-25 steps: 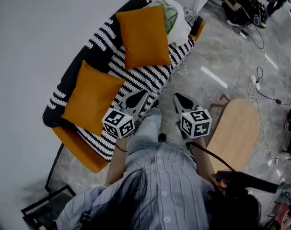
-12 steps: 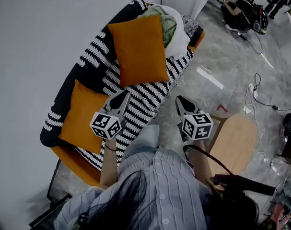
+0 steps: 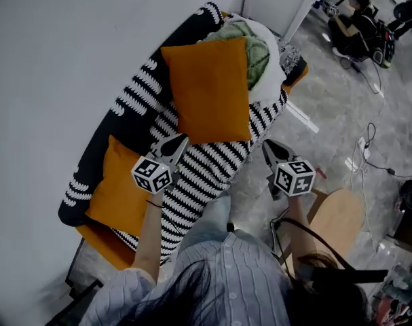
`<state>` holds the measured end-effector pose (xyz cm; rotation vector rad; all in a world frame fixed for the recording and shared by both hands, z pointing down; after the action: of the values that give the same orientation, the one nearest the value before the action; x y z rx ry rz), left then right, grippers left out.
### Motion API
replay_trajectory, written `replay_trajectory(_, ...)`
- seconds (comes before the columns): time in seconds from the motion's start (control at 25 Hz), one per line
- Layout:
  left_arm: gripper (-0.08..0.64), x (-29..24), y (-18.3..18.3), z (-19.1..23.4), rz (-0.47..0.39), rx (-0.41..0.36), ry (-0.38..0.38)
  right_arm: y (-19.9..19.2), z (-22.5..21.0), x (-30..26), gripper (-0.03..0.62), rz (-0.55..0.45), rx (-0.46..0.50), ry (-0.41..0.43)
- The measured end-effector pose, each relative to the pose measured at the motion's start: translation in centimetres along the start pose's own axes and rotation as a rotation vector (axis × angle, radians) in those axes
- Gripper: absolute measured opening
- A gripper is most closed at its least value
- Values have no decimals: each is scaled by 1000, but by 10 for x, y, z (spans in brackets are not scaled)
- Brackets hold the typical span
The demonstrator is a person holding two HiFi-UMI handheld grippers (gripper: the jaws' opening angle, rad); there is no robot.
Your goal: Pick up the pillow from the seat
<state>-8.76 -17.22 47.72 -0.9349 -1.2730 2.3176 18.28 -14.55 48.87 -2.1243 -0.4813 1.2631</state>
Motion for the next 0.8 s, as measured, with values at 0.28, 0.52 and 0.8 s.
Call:
replay_trajectory(0.28, 12, -50, -10, 82, 150, -33, -2, 36, -51, -86, 31, 52, -6, 37)
replay_trajectory(0.52, 68, -86, -14, 136, 221, -18, 3, 72, -89, -141, 31, 69, -52, 37)
replay_trajectory(0.8, 172, -120, -18, 191, 304, 11, 25, 99, -116, -194, 32, 122, -31, 56)
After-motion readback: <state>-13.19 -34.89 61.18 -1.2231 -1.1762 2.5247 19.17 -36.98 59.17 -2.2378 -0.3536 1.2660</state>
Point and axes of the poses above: the fingertips, and each gripper's own axes: x backward along the fingers, z to its left, y out of its top, the point moved 2 cm from there along x, backward along the fingers, and after that the axes turned 8 degrees about z, right-handed, at the moved point
